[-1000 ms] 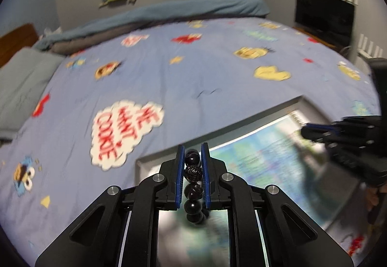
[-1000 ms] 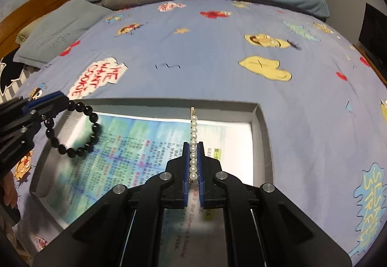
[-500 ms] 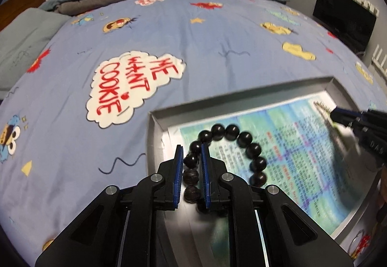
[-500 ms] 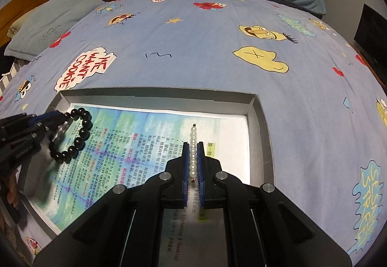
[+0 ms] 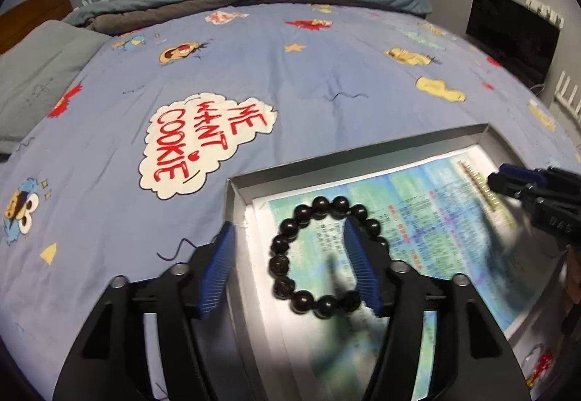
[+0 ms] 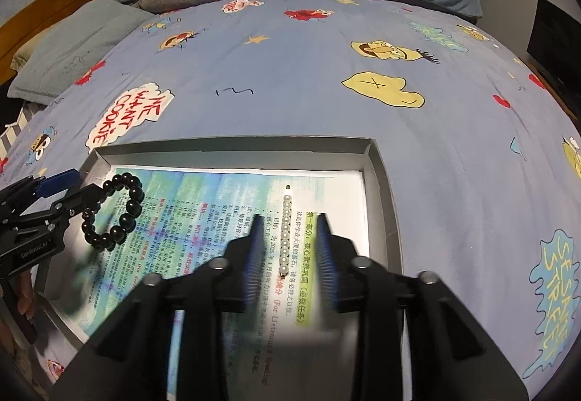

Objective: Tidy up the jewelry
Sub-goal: 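Open the right tool to drop the hairpin while the left tool releases the bracelet, then move both open tools back over the jewelry pile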

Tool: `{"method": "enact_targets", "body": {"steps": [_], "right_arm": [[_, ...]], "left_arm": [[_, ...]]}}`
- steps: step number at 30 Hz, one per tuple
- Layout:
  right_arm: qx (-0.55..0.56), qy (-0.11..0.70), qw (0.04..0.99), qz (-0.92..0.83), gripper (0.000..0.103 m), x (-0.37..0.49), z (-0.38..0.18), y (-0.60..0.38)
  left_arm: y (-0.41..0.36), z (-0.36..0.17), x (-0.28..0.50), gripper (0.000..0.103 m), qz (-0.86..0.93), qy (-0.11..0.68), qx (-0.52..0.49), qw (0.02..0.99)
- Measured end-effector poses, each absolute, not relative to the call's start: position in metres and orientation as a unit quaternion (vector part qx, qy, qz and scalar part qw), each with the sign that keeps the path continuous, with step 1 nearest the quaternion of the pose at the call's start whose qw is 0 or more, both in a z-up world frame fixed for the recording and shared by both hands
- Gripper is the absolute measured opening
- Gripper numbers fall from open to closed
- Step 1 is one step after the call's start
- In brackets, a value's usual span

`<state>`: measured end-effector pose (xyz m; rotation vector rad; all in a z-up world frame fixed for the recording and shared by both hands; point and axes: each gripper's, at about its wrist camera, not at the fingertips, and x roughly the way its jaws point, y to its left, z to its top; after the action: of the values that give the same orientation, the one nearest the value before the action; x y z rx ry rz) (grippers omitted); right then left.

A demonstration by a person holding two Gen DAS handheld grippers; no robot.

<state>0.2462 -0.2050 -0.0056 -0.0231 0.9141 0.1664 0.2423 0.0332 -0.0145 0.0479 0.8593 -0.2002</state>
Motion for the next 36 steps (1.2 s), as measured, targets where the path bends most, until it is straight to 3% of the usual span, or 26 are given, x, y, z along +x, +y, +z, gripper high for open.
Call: {"method": "enact_targets", "body": {"steps": [2,8,15,27,36], "right_arm": [[-0.005,0.437,0.896,0.082,0.040,0.241,-0.002,-0.207],[0.007,0.413,0.907,0.089,0.061,0.222,0.020,-0.213],[0.026,0.379,0.921,0.084,0.098,0.191,0.047,-0.231],[0.038,0.343,0.934,0.087,0.097,0.122,0.079,-0.256],[0.031,0.314,0.945,0.085,0.097,0.070,0.094,-0.269]], "left_arm": [[0.032,-0.010,0.237,0.080,-0.094,0.406,0.018,0.909],[0.034,0.006,0.219,0.089,-0.085,0.380,0.017,0.921],[0.034,0.026,0.186,0.093,-0.061,0.360,0.035,0.930],[0.020,0.070,0.099,0.096,-0.074,0.306,0.062,0.947],[0.024,0.074,0.056,0.097,-0.067,0.302,0.049,0.950]]}}
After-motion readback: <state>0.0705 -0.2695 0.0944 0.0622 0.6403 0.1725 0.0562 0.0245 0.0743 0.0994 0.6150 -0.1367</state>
